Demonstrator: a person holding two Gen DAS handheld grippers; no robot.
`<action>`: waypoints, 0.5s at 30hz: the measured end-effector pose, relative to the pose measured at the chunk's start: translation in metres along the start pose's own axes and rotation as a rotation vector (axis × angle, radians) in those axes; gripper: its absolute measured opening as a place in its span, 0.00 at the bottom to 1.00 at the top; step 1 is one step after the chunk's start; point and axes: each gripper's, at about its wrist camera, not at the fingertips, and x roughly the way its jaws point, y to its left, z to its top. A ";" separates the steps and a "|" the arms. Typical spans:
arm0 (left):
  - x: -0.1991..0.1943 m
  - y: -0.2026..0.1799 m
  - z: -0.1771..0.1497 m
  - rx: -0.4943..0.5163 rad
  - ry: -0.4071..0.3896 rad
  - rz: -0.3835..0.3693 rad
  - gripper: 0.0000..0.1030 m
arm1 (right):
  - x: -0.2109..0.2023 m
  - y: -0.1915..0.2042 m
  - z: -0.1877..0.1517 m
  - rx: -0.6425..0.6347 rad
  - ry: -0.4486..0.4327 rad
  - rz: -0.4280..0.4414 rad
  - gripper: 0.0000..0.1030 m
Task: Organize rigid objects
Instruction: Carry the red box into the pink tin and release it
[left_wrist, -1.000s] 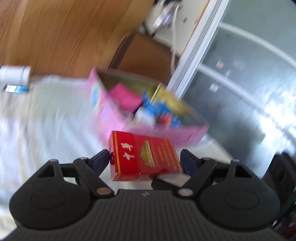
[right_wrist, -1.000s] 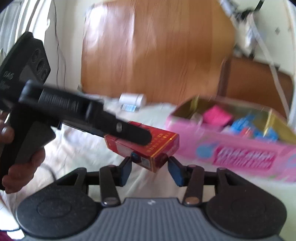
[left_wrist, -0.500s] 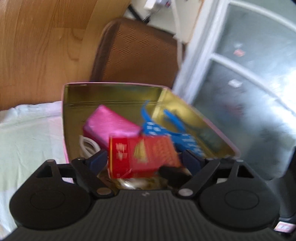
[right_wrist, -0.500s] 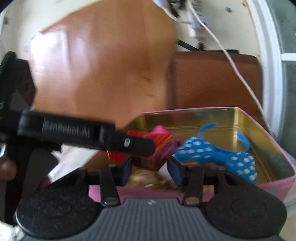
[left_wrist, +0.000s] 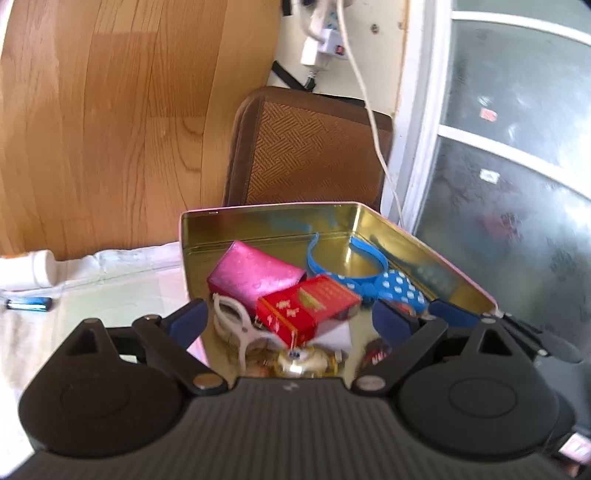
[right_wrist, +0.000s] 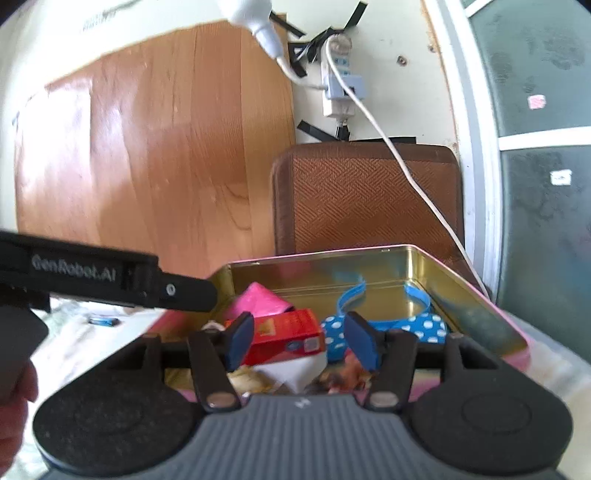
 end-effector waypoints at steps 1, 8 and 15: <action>-0.006 -0.001 -0.004 0.015 -0.006 0.008 0.95 | -0.008 0.001 -0.002 0.008 -0.007 0.005 0.55; -0.034 -0.004 -0.022 0.054 -0.030 0.031 0.96 | -0.053 0.014 -0.009 0.034 -0.042 0.001 0.60; -0.054 0.007 -0.041 0.040 -0.032 0.048 0.96 | -0.065 0.028 -0.021 0.044 -0.007 0.010 0.60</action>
